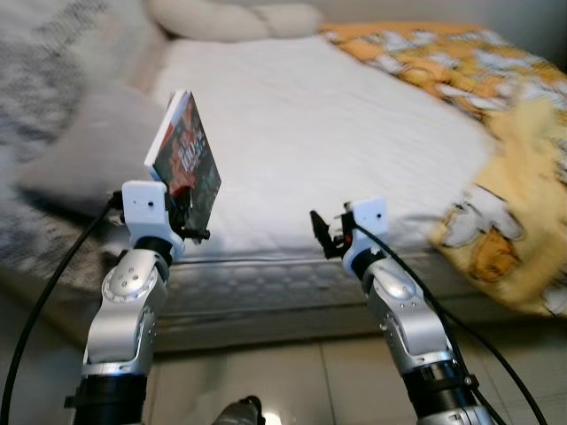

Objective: Clean up the room

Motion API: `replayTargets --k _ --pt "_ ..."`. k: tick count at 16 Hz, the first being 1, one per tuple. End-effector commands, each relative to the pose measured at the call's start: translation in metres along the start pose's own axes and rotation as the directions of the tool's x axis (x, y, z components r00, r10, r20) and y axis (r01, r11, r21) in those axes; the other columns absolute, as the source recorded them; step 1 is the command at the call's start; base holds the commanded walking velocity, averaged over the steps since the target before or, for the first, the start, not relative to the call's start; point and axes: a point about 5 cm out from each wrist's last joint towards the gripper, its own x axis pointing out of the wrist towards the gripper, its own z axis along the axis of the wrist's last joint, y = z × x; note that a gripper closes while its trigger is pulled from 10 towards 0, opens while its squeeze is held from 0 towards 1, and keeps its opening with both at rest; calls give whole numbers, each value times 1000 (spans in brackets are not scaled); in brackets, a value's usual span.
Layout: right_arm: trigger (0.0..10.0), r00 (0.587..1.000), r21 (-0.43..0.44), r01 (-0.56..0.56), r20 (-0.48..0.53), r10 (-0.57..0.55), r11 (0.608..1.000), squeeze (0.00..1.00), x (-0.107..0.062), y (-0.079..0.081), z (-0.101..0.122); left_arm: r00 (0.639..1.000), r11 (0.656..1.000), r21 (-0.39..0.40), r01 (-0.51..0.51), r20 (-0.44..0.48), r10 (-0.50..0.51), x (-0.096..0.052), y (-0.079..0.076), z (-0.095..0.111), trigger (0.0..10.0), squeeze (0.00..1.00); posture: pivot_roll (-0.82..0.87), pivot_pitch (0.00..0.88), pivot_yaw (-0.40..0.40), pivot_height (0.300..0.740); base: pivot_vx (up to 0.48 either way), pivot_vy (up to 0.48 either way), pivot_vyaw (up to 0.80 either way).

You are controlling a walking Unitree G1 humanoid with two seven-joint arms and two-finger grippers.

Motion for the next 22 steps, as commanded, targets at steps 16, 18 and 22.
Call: replayTargets --k 16,18,22 --pt "10000 992 68 128 -13 -127 990 0 -11 -17 -8 995 993 68 99 -32 -97 4 -12 0 10000 0 5 0 38 740 281 0 254" --pt "10000 992 59 127 -14 -126 990 0 -12 -18 -8 995 993 67 100 -35 -98 6 -13 -1 10000 0 -1 0 38 740 0 0 -800" --pt "10000 992 44 125 -14 -125 991 0 -12 -20 -6 993 992 63 113 -34 -111 7 -14 -1 10000 0 -6 0 34 740 120 0 0"
